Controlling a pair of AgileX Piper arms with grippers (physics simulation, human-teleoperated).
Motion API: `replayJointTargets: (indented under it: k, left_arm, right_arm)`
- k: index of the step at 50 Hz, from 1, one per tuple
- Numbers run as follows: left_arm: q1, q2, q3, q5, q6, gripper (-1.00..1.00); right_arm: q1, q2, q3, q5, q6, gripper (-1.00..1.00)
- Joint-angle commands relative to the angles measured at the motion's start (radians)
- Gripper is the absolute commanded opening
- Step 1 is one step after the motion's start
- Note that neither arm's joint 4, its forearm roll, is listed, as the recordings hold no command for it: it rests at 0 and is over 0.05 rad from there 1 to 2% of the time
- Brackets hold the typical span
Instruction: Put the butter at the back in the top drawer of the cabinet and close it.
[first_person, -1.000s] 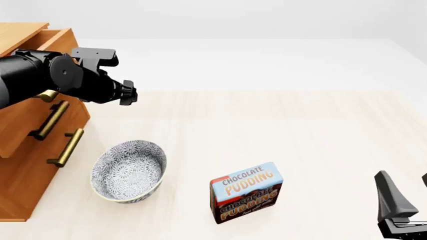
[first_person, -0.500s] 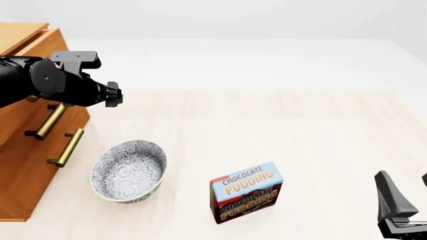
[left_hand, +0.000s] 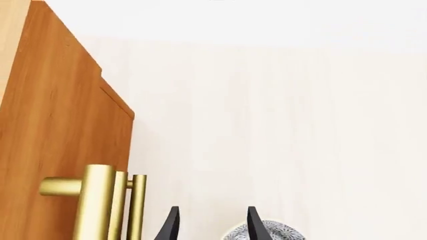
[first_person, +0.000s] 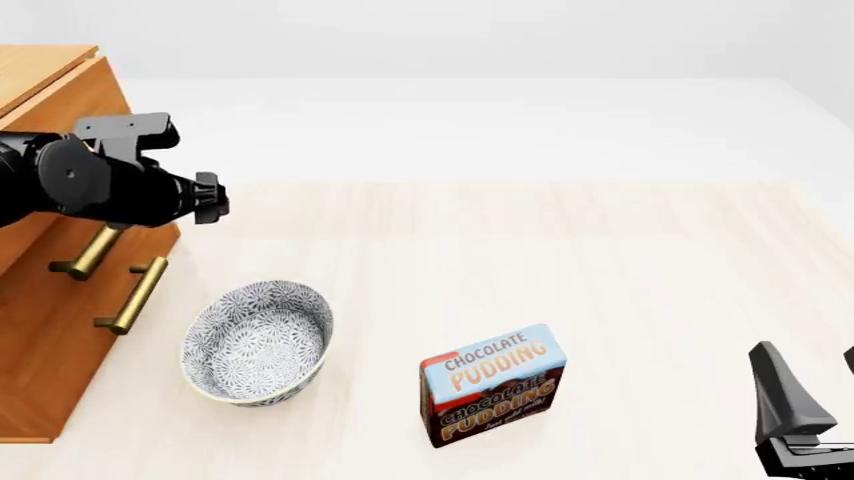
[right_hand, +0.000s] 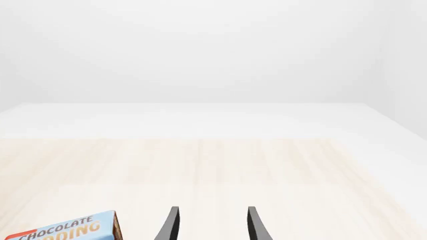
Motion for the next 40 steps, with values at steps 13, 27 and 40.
replayJointTargets:
  k: [13, 27, 40]
  left_arm:
    - [0.022, -0.09, 0.105, -0.045, -0.051, 1.0]
    - [0.018, -0.134, 0.13, -0.059, -0.075, 1.0]
    - [0.041, -0.169, 0.108, -0.035, -0.066, 1.0]
  right_arm:
    - [0.0, 0.0, 0.0, 0.0, 0.0, 1.0]
    - [0.0, 0.0, 0.0, 0.0, 0.0, 1.0]
    - [0.0, 0.0, 0.0, 0.0, 0.0, 1.0]
